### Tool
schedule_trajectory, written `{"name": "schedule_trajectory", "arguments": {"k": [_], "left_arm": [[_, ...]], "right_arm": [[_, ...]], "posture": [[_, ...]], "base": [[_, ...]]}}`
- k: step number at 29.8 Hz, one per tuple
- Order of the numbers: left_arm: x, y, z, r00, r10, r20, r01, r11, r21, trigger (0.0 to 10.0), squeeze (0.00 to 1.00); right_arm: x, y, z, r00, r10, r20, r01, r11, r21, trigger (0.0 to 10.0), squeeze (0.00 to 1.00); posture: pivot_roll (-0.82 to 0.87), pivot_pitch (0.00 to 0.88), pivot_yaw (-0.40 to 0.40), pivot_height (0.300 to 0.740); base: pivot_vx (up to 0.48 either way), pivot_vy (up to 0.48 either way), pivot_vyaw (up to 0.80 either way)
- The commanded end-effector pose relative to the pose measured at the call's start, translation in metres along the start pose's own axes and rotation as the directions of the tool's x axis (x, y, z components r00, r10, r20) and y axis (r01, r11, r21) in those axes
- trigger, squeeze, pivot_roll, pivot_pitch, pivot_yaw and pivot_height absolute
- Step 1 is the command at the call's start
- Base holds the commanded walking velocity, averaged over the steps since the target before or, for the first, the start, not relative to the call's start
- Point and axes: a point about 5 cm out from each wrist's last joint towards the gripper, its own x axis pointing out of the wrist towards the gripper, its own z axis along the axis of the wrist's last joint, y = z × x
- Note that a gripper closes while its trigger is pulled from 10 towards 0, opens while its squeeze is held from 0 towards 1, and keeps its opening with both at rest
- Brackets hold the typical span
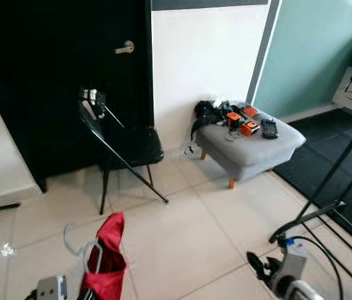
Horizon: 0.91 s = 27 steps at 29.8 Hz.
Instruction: Hang hanger
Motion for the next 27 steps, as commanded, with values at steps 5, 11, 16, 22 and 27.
{"name": "schedule_trajectory", "arguments": {"k": [5,11,16,22,27], "left_arm": [[0.009,-0.005,0.01,0.996,-0.076,0.042,0.074,0.996,0.045,10.0,0.0],[0.022,-0.006,0.037,0.984,-0.149,0.098,0.136,0.983,0.125,10.0,0.0],[0.033,-0.012,0.068,0.963,-0.217,0.156,0.182,0.96,0.213,10.0,0.0],[0.04,-0.017,0.095,0.941,-0.273,0.198,0.209,0.933,0.292,10.0,0.0],[0.046,-0.033,0.151,0.881,-0.386,0.276,0.248,0.871,0.424,10.0,0.0]], "right_arm": [[-0.004,-0.008,-0.004,1.0,-0.022,-0.007,0.022,1.0,0.006,10.0,0.0],[-0.003,-0.009,-0.004,1.0,-0.022,-0.006,0.022,1.0,-0.004,10.0,0.0],[-0.003,-0.009,-0.004,1.0,-0.022,-0.007,0.021,1.0,-0.006,10.0,0.0],[-0.003,-0.009,-0.004,1.0,-0.021,-0.009,0.021,1.0,-0.007,10.0,0.0],[-0.003,-0.009,-0.006,1.0,-0.019,-0.015,0.019,1.0,-0.006,10.0,0.0]], "posture": [[-0.06,0.0,-0.015,0.74],[-0.06,0.0,-0.012,0.74],[-0.07,0.0,-0.007,0.74],[-0.07,0.0,-0.007,0.74],[-0.07,0.0,-0.005,0.74]], "base": [[0.48,0.0,-0.79],[0.48,0.0,-0.79],[0.48,0.0,-0.79],[0.48,0.0,-0.79],[0.427,0.0,-0.8]]}}
